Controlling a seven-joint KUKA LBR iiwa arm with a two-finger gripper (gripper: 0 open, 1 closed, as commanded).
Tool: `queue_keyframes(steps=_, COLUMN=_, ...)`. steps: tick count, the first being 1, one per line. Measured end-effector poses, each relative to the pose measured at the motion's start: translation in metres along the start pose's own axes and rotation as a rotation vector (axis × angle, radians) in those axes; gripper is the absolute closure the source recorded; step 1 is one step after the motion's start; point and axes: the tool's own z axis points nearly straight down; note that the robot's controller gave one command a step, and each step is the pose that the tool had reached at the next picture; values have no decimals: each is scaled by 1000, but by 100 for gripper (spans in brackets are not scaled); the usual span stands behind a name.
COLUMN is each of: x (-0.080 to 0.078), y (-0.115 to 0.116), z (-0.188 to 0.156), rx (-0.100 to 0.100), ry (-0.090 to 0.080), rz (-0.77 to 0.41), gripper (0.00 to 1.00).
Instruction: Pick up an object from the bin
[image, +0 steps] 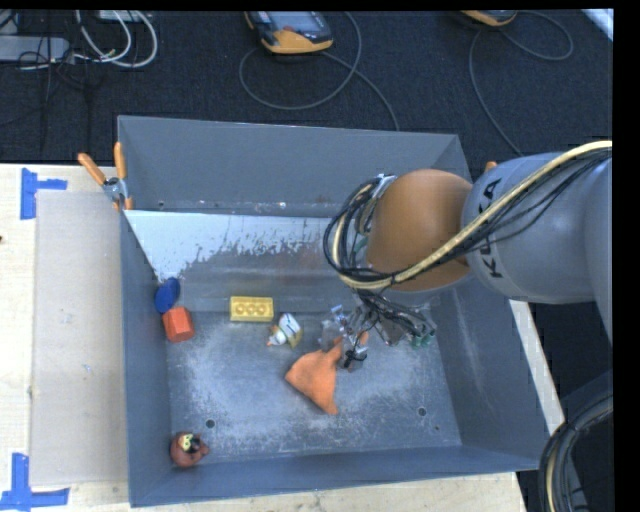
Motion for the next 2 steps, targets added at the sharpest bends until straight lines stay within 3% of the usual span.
queue_keyframes(steps=2, x=-3, y=-1, z=-31, rx=4, ry=-10, rz=1, gripper=100)
